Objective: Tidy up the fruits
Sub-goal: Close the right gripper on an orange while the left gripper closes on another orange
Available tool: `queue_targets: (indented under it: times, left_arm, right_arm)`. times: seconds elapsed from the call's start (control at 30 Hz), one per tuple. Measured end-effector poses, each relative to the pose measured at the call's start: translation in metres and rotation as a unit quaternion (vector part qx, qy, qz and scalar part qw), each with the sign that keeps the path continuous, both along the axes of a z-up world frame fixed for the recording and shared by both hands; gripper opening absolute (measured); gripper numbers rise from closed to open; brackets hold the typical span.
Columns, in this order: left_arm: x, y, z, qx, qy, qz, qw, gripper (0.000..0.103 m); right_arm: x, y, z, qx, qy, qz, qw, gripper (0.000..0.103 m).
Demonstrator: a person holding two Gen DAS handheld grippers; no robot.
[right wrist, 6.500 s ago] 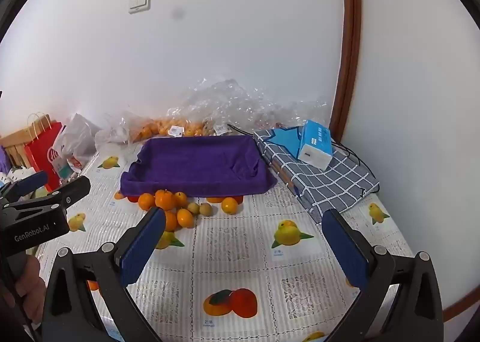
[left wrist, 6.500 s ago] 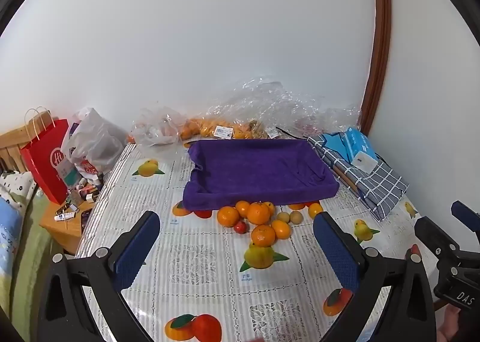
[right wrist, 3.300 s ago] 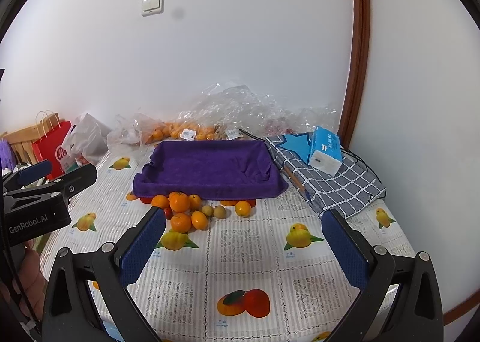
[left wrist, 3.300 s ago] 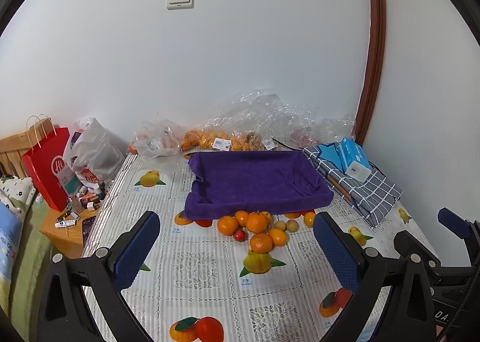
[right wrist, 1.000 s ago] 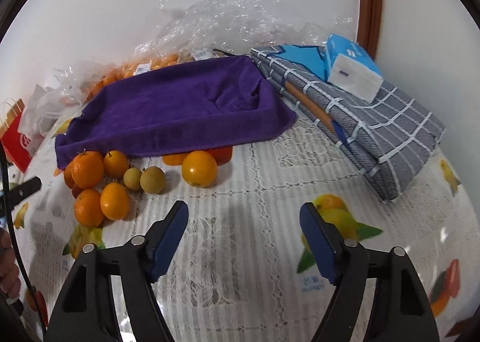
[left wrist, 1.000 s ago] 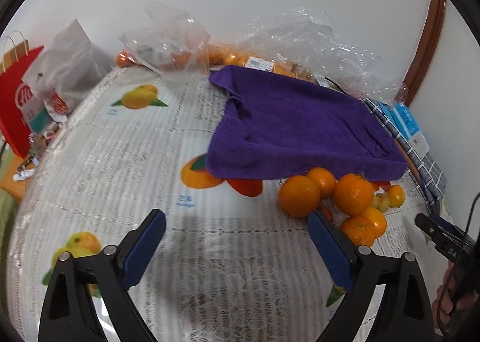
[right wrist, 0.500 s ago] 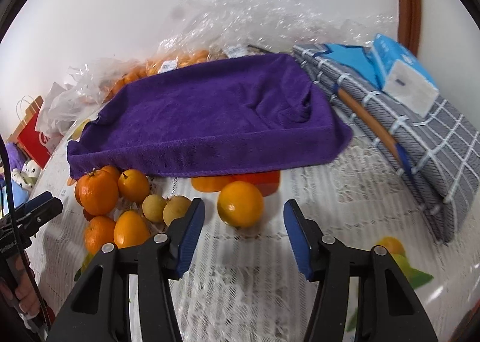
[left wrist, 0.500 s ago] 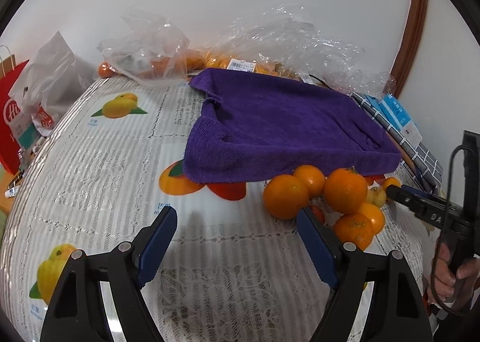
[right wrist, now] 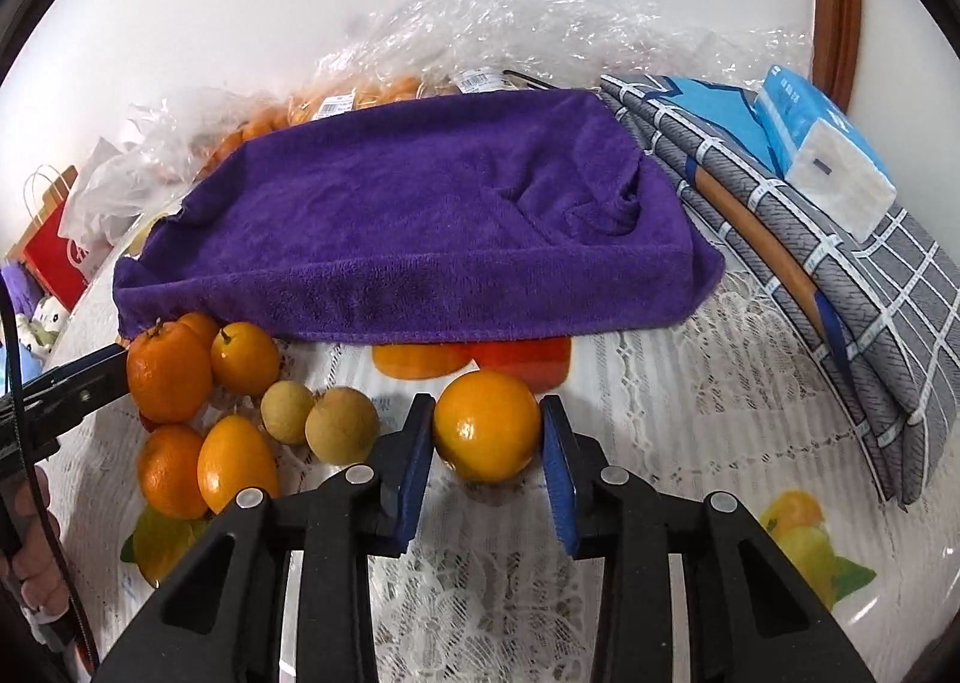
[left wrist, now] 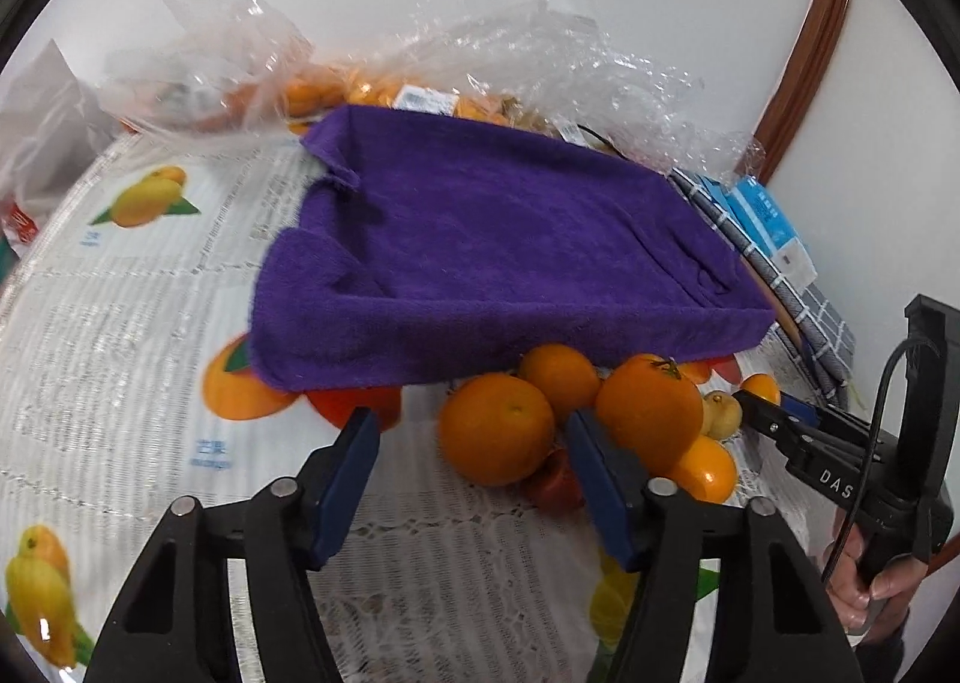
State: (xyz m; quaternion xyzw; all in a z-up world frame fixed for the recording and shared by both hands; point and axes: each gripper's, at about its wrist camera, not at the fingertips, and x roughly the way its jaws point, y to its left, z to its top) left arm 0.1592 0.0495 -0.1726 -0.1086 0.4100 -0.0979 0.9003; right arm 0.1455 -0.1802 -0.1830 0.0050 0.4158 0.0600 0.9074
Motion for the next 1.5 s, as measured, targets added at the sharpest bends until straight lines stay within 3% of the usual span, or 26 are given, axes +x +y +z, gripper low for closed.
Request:
queue_targets:
  times: [0.07,0.2,0.43,0.93,1.13,1.5]
  left_arm:
    - [0.003,-0.001,-0.002,-0.008,0.006,-0.004,0.9999,0.059]
    - [0.006,0.0,-0.004,-0.028,0.012,-0.013,0.9994,0.039]
    - [-0.009,0.018,-0.002,-0.034,0.004,0.015,0.9993,0.039]
    - [-0.007,0.007,-0.007,0.03,0.003,0.02,0.9993,0.044]
    - [-0.009,0.016,-0.006,0.0,-0.004,0.028,0.9996,0.039]
    - [-0.024,0.011,0.008,-0.001,-0.052,0.021,0.9984,0.039]
  right_arm:
    - [0.0,0.0,0.0,0.0,0.0,0.001,1.0,0.035]
    - [0.002,-0.002,0.0,0.011,0.002,-0.003,1.0,0.035]
    - [0.003,-0.008,0.001,0.035,0.004,-0.001,0.999,0.035]
    - [0.002,0.005,0.0,-0.018,0.006,-0.001,1.0,0.035]
    - [0.0,0.0,0.002,-0.004,0.001,-0.005,1.0,0.035]
    - [-0.012,-0.01,0.014,0.023,-0.042,-0.013,0.999,0.035]
